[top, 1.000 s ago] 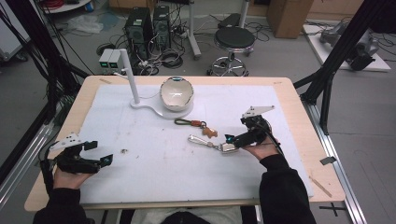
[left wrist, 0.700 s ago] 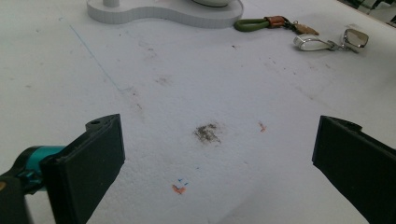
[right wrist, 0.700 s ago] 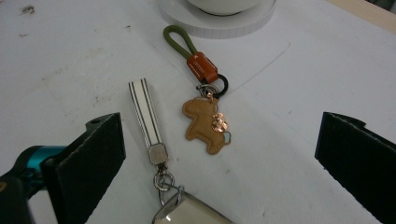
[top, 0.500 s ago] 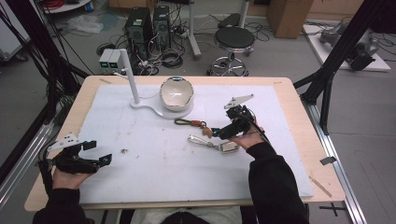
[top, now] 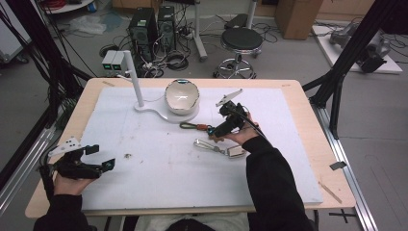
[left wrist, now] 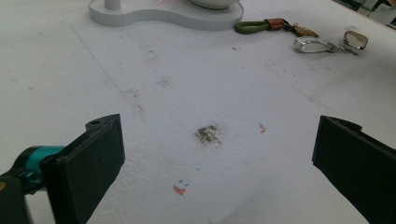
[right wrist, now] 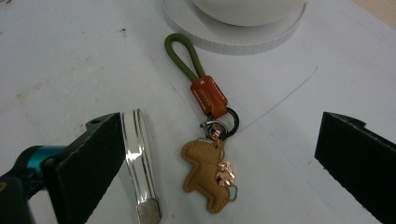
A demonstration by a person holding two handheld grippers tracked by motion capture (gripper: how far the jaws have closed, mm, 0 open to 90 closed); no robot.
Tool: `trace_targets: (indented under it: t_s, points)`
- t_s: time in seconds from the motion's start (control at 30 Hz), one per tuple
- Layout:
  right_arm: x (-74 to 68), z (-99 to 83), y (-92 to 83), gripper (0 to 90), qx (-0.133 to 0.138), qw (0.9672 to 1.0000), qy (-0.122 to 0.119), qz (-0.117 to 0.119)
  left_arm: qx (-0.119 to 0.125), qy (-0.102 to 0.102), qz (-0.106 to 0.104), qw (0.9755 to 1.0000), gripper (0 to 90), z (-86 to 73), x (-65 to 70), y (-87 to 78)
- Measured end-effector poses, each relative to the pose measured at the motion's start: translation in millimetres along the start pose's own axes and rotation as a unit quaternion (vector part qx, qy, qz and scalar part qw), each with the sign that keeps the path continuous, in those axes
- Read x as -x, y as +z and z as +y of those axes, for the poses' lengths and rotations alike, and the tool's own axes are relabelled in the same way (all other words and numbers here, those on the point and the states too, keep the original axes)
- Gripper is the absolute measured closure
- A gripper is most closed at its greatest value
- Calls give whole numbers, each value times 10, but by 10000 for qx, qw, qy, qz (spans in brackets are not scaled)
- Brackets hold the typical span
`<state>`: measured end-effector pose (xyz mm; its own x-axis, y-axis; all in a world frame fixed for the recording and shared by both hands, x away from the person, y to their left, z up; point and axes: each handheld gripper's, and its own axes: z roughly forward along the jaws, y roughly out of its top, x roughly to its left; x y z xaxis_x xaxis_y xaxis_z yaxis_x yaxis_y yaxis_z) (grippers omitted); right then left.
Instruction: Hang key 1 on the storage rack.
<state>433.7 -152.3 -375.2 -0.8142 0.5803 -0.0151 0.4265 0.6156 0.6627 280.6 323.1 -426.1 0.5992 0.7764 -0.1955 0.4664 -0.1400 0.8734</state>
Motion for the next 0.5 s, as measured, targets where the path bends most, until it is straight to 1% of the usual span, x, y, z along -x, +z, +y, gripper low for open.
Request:
trace_targets:
  t_s: [0.03,0.13,0.17,0.23,0.33,0.4,0.43,0.47,0.5]
  points:
    - [0,18,26,8,1,10000,-18,6,8,-7,-3,10000,28,0,-3,-1]
    - [20,63,122,8,-107,9999,-22,28,4,3,-9,10000,28,1,-2,3]
    - [20,63,122,8,-107,9999,-22,28,-1,3,-6,10000,28,0,0,6]
    - [53,77,195,8,-171,9998,-80,53,-7,10,6,10000,28,1,2,8]
    - [58,85,242,8,-172,9998,-85,65,16,24,13,10000,28,2,0,6]
    - [63,108,321,20,-219,9996,-165,86,54,13,3,10000,28,6,0,-4]
    - [63,108,321,20,-219,9996,-165,86,69,2,0,10000,28,7,0,-8]
    - [65,115,350,41,-248,9994,-193,124,82,-6,6,10000,28,7,1,-8]
    - [70,130,412,43,-302,9991,-230,174,66,1,5,10000,28,6,1,-6]
